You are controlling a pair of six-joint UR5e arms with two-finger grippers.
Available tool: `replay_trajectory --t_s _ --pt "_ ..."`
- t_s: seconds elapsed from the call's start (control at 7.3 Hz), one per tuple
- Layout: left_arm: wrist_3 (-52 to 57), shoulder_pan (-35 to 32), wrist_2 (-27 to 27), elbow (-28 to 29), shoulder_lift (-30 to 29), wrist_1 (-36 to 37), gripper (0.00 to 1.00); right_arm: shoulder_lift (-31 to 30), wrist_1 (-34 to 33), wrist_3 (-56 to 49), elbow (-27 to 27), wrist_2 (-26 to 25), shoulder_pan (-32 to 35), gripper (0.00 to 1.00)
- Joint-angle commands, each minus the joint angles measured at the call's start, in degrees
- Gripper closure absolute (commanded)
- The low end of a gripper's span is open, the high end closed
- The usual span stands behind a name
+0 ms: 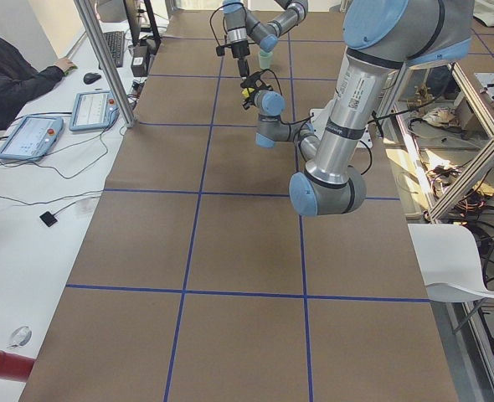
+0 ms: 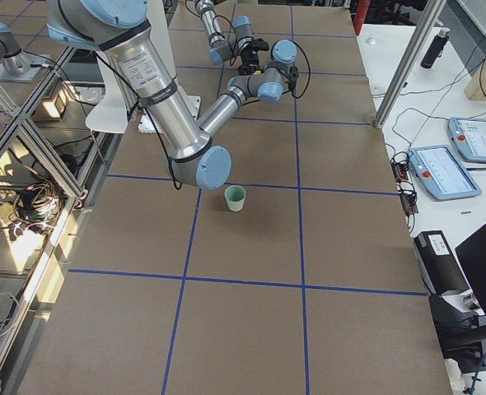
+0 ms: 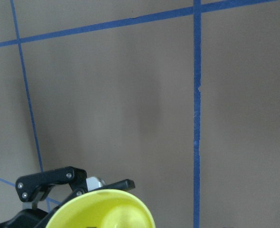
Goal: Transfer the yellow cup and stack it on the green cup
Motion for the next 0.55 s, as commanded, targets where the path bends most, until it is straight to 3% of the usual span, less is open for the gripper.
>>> replay_trajectory --t_s 0.0,0.41 --pt "-0.1 0.0 0.0 0.0 -0.2 -0.1 1.0 -0.1 -0.1 0.0 -0.2 0.6 0.0 0.26" --pt "-0.4 0.0 -0.1 0.0 -0.4 -0.1 1.0 0.0 0.0 0.0 -0.9 0.5 -0.2 0.28"
